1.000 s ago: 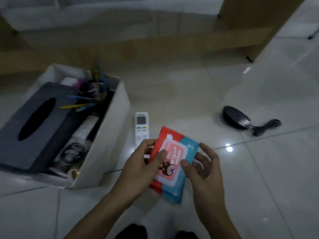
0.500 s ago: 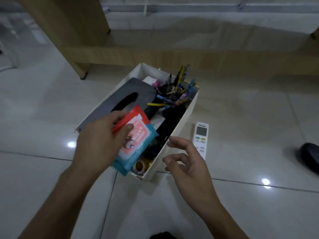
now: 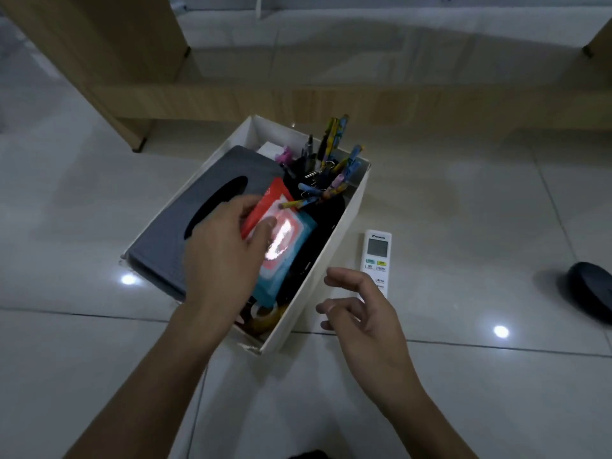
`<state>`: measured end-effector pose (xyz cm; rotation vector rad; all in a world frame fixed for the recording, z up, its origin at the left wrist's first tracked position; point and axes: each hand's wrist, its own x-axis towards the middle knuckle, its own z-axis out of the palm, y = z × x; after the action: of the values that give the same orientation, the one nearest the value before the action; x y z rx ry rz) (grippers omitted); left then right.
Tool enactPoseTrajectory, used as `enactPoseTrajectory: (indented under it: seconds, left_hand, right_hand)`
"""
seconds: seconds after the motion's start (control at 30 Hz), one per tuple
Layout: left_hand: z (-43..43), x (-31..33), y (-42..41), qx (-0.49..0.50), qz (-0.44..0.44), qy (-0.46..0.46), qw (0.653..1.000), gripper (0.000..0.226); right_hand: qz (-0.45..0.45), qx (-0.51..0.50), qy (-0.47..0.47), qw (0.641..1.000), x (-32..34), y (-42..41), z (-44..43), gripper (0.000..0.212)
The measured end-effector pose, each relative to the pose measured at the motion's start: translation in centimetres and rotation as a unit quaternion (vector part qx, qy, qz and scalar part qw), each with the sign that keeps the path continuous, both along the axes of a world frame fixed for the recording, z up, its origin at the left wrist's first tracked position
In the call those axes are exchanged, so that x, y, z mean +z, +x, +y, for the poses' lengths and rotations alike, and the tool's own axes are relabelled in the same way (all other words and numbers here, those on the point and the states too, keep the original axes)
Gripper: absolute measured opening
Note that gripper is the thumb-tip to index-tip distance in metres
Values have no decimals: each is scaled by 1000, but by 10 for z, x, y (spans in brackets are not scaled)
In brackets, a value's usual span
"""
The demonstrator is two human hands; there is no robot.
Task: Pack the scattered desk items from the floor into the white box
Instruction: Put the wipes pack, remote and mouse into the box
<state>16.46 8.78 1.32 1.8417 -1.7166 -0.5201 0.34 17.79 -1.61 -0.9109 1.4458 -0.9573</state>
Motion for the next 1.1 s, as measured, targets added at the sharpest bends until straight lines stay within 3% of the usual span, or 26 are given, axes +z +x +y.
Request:
enactPoseTrajectory:
  seconds: [0.13, 0.27, 0.43, 0.5, 0.57, 0.67, 0.8, 0.87, 0.93, 1.1]
  left_hand:
    - [-18, -13, 4, -6, -148, -81, 986, 35]
    - [-20, -18, 6, -21, -139, -155, 978, 17]
    - [-11, -14, 6, -5, -207, -131, 969, 22]
    - [9, -4, -1, -14, -161, -156, 975, 24]
    - [41, 5, -20, -64, -29, -161, 984, 15]
    - [77, -10, -58, -177, 67, -41, 981, 10]
    - [72, -83, -112, -204, 20, 115, 972, 57]
    - [54, -109, -128, -181, -33, 164, 969, 80]
    - [38, -120, -134, -162, -31, 178, 970, 94]
    - [57, -72, -116, -158, 52, 175, 970, 78]
  right_hand:
    - [11, 29, 12, 999, -1, 5, 3, 45]
    - [14, 35, 12, 999, -5, 6, 7, 39]
    - [5, 33, 11, 999, -5, 5, 7, 39]
    - [0, 23, 7, 1000, -4, 2, 6, 38]
    - [-7, -11, -4, 1000, -6, -4, 5, 37]
    - [5, -87, -16, 996, -17, -22, 7, 33]
    - [88, -188, 22, 978, -53, -54, 16, 31]
    - [137, -171, 43, 975, -70, -60, 21, 27]
    - [176, -134, 26, 975, -82, -63, 23, 30]
    - [170, -90, -16, 981, -93, -65, 24, 36]
